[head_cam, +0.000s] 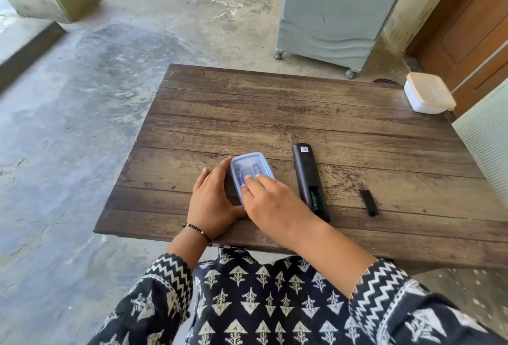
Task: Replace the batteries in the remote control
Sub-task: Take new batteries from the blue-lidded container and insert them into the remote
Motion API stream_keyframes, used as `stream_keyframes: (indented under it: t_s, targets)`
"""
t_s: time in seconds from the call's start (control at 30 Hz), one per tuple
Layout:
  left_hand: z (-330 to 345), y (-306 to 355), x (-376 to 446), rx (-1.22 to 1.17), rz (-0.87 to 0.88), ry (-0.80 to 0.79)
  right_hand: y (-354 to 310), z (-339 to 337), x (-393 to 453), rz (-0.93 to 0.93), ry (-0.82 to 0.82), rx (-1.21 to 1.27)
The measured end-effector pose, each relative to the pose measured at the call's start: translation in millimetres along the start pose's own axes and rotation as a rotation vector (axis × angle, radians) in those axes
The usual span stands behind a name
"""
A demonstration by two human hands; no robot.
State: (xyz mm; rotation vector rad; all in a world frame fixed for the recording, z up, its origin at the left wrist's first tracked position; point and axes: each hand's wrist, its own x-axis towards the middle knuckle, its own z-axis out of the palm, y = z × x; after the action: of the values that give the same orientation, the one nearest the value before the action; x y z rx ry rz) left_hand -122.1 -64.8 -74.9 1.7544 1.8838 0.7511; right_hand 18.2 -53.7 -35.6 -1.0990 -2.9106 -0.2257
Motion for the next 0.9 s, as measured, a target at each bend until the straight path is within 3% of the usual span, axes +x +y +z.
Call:
stream_keyframes:
  t_s: [0.17,0.4,0.67,0.9]
  targets:
    - [0.6,1.3,-1.7,0.001,-0.001,0.01,-2.2,3.3,0.8,-0.009,0.007,-0.039]
    - [-2.8,8.3,-2.4,-0.001,-0.006,0.024,1.7,-9.2,3.5,0.079,-0.064,0.229]
    - [1.5,-1.7,0.2,-0.008,-0.015,-0.011,27.3,-19.8,-10.8,-0.01,-0.131,0.078]
    - [4.0,-3.2,0.6,0.004,0.024,0.047,40.6,-16.4,-10.5,-0.057,-0.168,0.112]
